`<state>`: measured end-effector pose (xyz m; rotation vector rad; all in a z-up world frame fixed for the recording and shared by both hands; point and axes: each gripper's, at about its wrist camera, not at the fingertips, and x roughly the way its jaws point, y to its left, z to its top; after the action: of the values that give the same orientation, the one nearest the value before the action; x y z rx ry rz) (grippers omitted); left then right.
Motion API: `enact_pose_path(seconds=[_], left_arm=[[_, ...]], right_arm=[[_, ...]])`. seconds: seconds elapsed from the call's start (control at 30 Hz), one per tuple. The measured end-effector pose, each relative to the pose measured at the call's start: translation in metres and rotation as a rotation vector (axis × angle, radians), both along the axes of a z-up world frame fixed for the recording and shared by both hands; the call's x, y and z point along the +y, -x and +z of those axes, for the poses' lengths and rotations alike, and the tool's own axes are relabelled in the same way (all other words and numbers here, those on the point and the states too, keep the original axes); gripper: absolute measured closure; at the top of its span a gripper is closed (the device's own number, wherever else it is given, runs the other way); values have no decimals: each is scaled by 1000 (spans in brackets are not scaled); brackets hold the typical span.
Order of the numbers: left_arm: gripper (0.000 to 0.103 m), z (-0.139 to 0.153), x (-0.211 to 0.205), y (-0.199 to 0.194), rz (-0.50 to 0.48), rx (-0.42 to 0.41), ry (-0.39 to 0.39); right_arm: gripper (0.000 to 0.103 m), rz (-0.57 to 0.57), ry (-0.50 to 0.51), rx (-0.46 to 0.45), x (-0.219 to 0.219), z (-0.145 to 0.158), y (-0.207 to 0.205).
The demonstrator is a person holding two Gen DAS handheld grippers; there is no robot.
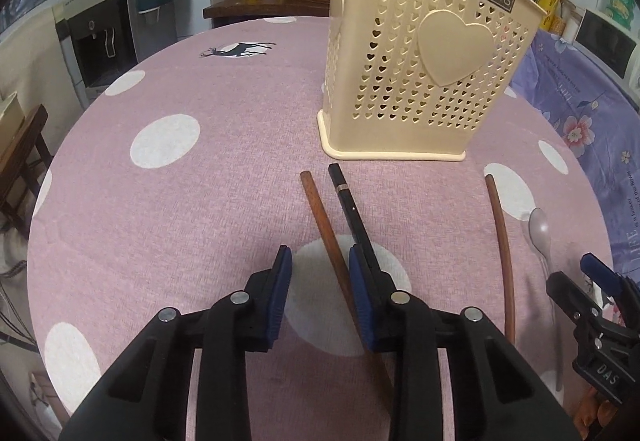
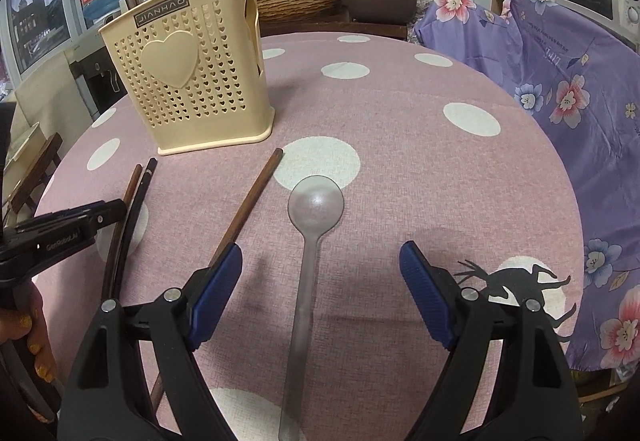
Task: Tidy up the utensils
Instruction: 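Grasp the clear plastic spoon with the right tool while the left tool grasps a brown chopstick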
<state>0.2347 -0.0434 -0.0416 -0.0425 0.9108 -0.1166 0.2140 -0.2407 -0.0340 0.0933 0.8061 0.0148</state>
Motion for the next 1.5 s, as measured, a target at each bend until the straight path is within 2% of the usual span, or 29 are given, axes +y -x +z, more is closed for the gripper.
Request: enact_pose_path(seconds=[0.2, 0.37, 0.7, 0.97, 1.2, 1.5], left_arm=[[82, 0, -2, -16, 3, -1, -21], [84, 0, -1, -17, 4, -5, -25], [84, -1, -5, -20, 1, -5, -38], [89, 0, -8, -23, 2, -2, -59], [91, 1, -10, -24, 7, -1, -62], [92, 0, -10, -26, 12, -1, -52]], right_arm=[[23, 3, 31, 41, 1, -5, -8], [31, 5, 43, 85, 0, -11, -21], [47, 25, 75, 110, 9, -9, -44], [49, 22, 69, 104, 11, -9, -52], [66, 18, 69, 91, 15, -8, -52], [66, 19, 68, 84, 16, -8, -50]])
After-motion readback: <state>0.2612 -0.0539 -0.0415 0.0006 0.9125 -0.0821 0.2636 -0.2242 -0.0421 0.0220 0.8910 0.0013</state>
